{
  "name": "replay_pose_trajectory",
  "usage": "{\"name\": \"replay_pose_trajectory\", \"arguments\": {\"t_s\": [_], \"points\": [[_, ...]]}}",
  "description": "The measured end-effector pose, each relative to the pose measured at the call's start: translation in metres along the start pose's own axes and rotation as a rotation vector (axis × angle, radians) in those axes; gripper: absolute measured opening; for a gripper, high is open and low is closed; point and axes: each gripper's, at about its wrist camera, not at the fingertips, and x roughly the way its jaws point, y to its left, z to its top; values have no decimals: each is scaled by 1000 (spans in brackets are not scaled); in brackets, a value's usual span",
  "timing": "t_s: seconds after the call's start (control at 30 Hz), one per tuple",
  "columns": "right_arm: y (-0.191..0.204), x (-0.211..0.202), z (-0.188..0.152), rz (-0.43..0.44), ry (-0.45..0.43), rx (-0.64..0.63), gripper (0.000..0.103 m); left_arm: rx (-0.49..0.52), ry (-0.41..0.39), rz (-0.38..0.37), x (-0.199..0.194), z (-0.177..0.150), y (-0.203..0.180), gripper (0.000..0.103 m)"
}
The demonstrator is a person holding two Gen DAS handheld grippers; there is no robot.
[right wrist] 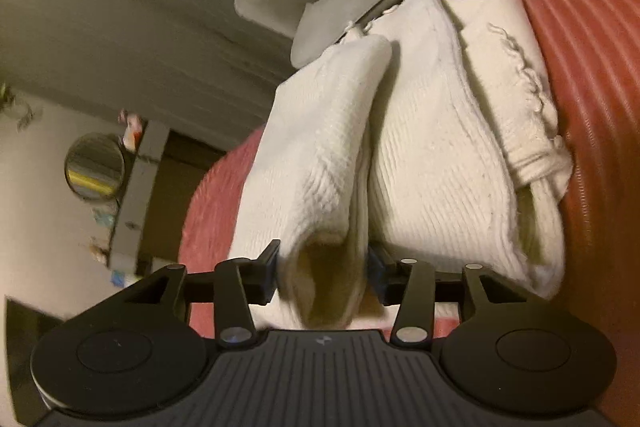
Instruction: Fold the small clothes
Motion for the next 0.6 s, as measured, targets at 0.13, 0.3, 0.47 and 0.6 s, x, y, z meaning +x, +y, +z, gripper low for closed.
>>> {"name": "replay_pose_trajectory", "arguments": {"t_s": [0.13, 0.3, 0.47, 0.6], "points": [[-8, 13, 7, 76, -19, 96, 51, -4, 6, 1, -1, 1, 2, 88], [19, 14, 8, -24, -60, -73, 22, 3, 15, 16, 1, 2, -1, 89], [57, -4, 6, -173, -179, -315, 17, 4, 23, 22, -1, 3, -6, 90], [70, -35, 4, -192, -313, -402, 17, 18, 17, -14, -5, 4, -16, 90]]}}
